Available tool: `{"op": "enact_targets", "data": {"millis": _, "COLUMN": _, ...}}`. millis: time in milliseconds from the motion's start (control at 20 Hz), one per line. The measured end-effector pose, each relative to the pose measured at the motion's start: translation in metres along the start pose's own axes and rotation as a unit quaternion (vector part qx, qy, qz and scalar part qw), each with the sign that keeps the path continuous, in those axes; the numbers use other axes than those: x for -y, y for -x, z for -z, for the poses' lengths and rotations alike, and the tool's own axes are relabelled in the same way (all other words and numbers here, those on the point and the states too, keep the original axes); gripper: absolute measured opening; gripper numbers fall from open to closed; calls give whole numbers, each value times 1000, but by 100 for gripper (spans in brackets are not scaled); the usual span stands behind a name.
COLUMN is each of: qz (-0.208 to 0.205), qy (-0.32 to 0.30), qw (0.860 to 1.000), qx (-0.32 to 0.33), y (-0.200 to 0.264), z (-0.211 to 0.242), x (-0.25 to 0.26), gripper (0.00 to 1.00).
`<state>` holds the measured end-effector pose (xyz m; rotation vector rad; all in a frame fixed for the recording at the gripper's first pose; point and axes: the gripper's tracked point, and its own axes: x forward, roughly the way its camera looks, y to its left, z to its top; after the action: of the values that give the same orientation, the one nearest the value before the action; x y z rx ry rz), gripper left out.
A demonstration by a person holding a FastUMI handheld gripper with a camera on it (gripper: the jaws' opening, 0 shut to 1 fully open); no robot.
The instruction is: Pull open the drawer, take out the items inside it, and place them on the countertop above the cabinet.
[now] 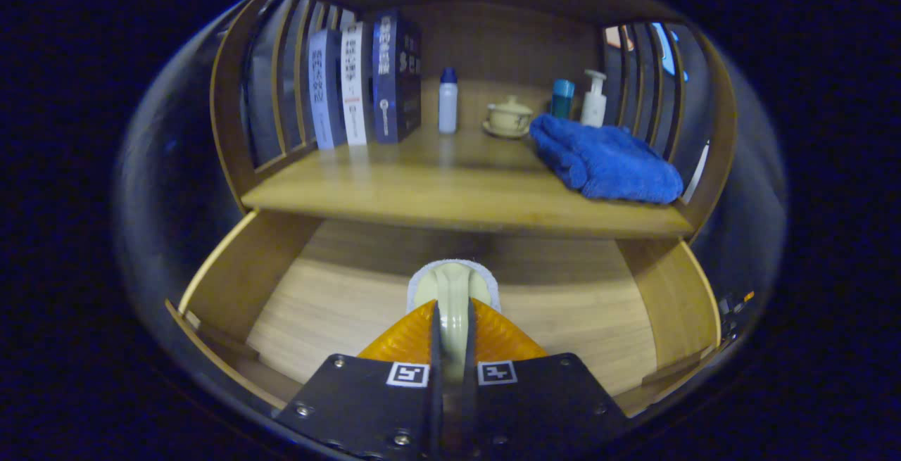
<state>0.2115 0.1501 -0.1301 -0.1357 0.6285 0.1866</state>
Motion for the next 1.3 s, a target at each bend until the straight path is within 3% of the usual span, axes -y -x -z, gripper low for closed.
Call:
{"op": "enact_targets", "data": {"millis": 350, "qz": 23, "qy": 16, "qw": 999, "qx": 16, "y": 22, "z": -25, "x": 6, "gripper": 11}}
{"op": "enact_targets", "data": {"millis": 550, "qz": 18, "qy": -4, "qw": 997, "qx": 80, "y": 25, "z": -69, "x": 2, "gripper": 11}}
{"op": "enact_targets", "data": {"millis": 1000, "qz": 15, "qy": 2, "qw": 994, "qx": 104, "y": -40, "z": -107, "x": 6, "gripper": 11}}
{"op": "enact_targets", "data": {"millis": 1250, "qz": 9, "qy": -10, "qw": 993, "qx": 117, "y": -54, "z": -111, "x": 8, "gripper": 20}}
{"op": "enact_targets", "data": {"millis": 1300, "qz": 9, "qy": -5, "qw": 993, "qx": 116, "y": -57, "z": -106, "x": 7, "gripper": 30}}
